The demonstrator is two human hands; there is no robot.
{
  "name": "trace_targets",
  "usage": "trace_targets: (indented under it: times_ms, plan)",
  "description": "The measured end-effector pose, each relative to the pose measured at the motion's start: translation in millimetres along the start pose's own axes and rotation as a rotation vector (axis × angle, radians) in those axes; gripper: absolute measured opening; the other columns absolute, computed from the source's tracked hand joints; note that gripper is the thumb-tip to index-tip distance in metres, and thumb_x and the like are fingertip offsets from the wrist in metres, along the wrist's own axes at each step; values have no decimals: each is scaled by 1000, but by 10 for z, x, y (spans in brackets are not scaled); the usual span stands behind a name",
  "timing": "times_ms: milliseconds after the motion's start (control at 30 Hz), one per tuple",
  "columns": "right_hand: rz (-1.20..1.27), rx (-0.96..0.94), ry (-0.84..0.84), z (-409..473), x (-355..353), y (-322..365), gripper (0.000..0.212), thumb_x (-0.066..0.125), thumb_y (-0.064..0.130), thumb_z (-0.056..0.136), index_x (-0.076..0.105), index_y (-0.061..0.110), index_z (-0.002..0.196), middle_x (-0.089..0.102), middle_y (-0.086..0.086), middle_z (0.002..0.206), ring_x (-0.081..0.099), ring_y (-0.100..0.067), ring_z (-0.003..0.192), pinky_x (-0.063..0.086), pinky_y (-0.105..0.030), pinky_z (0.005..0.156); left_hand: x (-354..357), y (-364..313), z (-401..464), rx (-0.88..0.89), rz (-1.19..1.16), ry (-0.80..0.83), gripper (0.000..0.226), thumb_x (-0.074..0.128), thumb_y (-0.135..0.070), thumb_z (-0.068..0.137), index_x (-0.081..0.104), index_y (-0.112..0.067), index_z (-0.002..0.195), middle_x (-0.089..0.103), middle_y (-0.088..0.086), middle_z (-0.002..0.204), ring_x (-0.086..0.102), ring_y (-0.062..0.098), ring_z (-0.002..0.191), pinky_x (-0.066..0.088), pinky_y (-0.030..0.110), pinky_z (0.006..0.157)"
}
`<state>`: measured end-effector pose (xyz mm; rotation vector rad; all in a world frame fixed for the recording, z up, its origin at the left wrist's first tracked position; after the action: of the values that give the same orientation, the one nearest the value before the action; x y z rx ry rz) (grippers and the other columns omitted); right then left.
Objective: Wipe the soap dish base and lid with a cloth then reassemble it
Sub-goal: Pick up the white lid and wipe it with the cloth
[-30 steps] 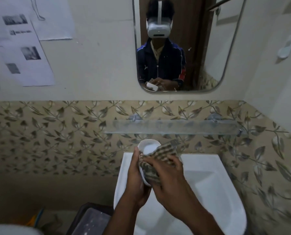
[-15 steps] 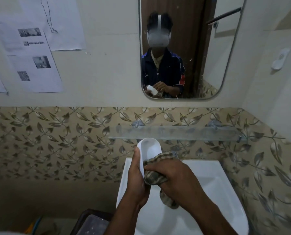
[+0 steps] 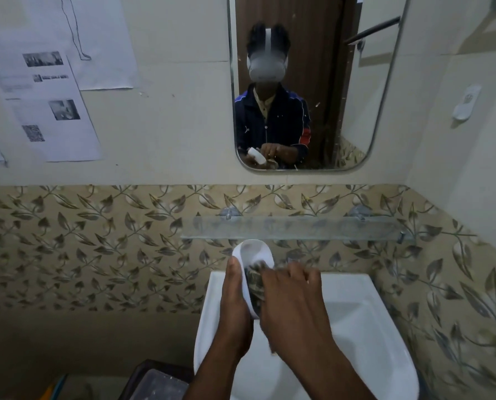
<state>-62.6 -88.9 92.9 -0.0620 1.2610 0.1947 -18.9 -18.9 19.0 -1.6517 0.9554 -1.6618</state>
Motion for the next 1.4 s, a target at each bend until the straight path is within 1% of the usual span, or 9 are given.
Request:
trace_targets:
  times_ms: [133, 233, 333, 567, 733, 867, 1033, 1267, 1400]
  plan:
    - [192, 20, 50, 1, 90, -112, 34, 62, 20, 85, 61, 21, 119, 69, -4, 108, 60, -24, 106, 42, -41, 100, 18, -72, 2, 33, 16, -20, 49, 40, -62, 86, 72, -30, 107, 79, 5, 99, 75, 22, 94, 56, 42, 85]
    - [394, 89, -247, 112, -128, -208, 27, 72, 15, 77, 71, 17, 104, 69, -9, 79, 64, -27, 69, 51, -33, 61, 136, -21, -17, -15, 55, 1, 65, 40, -64, 87, 71, -16, 119, 74, 15, 116, 70, 29, 109, 56, 39, 88]
    - [556, 119, -445, 204, -299, -319, 24, 65, 25, 84, 74, 20, 105, 74, -2, 84, 68, -18, 73, 49, -21, 68, 191, 22, -11, -36, 50, 0, 68, 39, -58, 87, 64, -11, 129, 72, 16, 122, 67, 31, 116, 53, 39, 95]
    - [940, -158, 74, 51, 30, -215, 25, 57, 14, 90, 68, 26, 109, 69, 8, 100, 63, -5, 93, 54, -33, 84, 68, -109, 116, -59, -28, 37, 61, 30, -49, 102, 83, -20, 89, 79, 11, 83, 76, 21, 73, 63, 33, 63]
    - [274, -217, 158, 18, 37, -240, 30, 54, 16, 91, 60, 34, 113, 61, 5, 106, 51, -18, 107, 30, -38, 101, 79, 9, 66, -76, -13, 3, 49, 30, -49, 103, 72, -29, 118, 78, 11, 100, 76, 26, 86, 62, 38, 65]
    - [-43, -169, -90, 66, -145, -215, 44, 76, 17, 68, 69, 33, 109, 70, -3, 100, 61, -29, 101, 26, -45, 92, 88, -28, 140, -63, 27, 1, 49, 33, -51, 101, 65, -18, 118, 80, 10, 93, 77, 23, 81, 62, 34, 61]
    - [99, -108, 81, 84, 10, -166, 44, 69, 14, 82, 60, 22, 124, 65, -3, 121, 61, -23, 110, 45, -37, 96, 57, -113, 184, -31, 137, -118, 68, 47, -65, 85, 58, -22, 137, 69, 15, 126, 66, 34, 115, 56, 52, 95]
    - [1133, 54, 234, 45, 103, -299, 23, 51, 18, 98, 69, 26, 109, 74, 7, 102, 69, -5, 95, 56, -29, 88, 61, -155, 176, 17, 58, -8, 63, 48, -63, 90, 57, -24, 138, 65, 17, 130, 62, 37, 117, 46, 56, 104]
    - [624, -186, 212, 29, 86, -275, 34, 50, 11, 90, 64, 33, 111, 69, 10, 108, 62, -7, 97, 50, -26, 81, 28, -183, 235, 75, 150, -19, 66, 52, -67, 85, 56, -31, 140, 60, 13, 140, 58, 35, 126, 47, 56, 105]
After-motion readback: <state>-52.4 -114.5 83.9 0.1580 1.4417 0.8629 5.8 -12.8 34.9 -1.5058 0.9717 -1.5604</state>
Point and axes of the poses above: each hand's wrist, its own z-axis towards the middle knuckle, its own x-axis out of the palm, y = z × x, the point moved 7 cm from there along z, towards the middle knuckle
